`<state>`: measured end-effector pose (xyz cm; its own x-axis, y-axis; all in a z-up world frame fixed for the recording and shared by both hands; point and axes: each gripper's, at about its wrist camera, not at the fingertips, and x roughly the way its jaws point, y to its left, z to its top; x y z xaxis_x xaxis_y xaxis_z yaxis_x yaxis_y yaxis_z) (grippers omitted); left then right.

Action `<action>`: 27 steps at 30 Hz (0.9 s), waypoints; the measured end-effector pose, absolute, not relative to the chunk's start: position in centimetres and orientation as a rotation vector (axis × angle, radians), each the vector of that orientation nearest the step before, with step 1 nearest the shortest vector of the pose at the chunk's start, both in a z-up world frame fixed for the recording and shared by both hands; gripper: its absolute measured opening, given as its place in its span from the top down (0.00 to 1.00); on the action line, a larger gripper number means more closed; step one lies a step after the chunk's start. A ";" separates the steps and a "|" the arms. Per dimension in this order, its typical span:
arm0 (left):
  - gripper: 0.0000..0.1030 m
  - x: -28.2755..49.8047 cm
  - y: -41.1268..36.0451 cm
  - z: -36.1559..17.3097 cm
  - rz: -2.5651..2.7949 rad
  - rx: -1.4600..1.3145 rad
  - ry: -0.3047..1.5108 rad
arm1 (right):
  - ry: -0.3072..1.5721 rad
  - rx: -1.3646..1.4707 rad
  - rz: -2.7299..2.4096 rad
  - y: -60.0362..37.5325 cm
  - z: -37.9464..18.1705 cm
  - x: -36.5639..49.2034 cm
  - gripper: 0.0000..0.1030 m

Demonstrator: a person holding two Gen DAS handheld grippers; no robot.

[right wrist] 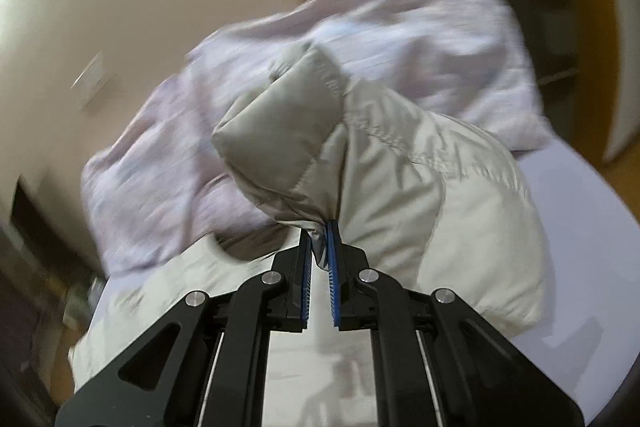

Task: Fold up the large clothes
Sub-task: 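Grasp the jacket sleeve with the right gripper and fold it across the body, then grasp the other sleeve with the left gripper and fold it across the body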

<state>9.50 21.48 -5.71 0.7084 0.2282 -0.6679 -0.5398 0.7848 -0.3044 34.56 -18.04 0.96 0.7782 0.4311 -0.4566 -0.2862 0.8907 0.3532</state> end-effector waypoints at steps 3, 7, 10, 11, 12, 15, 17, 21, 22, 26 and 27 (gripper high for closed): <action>0.02 8.5 22.4 -5.7 0.486 -0.523 0.636 | 0.603 0.198 0.490 -12.8 -0.4 34.2 0.92; 0.02 7.4 23.3 -5.8 0.520 -0.528 0.619 | 0.714 0.024 0.540 -5.2 -5.0 34.2 0.92; 0.02 6.5 24.2 -6.1 0.535 -0.554 0.613 | 0.816 -0.097 0.546 -2.2 -9.1 33.9 0.92; 0.02 6.2 24.6 -6.3 0.540 -0.566 0.616 | 0.836 -0.134 0.544 -1.6 -10.1 33.8 0.92; 0.02 5.9 25.0 -6.5 0.546 -0.580 0.618 | 0.864 -0.197 0.540 -0.9 -11.2 33.6 0.89; 0.02 5.2 26.0 -7.0 0.565 -0.604 0.622 | 0.873 -0.339 0.548 0.4 -12.7 32.1 0.63; 0.02 4.8 26.7 -7.4 0.579 -0.623 0.628 | 0.840 -0.407 0.555 0.9 -12.0 30.8 0.54; 0.04 4.2 27.6 -8.3 0.586 -0.665 0.637 | 0.776 -0.261 0.610 -0.9 -9.1 30.4 0.52; 0.06 4.2 27.8 -8.5 0.586 -0.674 0.640 | 0.754 -0.222 0.587 -1.2 -8.4 30.8 0.52; 0.07 3.7 28.7 -9.2 0.581 -0.736 0.647 | 0.781 -0.151 0.493 -0.1 -8.6 33.7 0.52; 0.07 3.6 28.9 -9.3 0.587 -0.746 0.645 | 0.799 -0.154 0.478 0.4 -9.0 34.3 0.52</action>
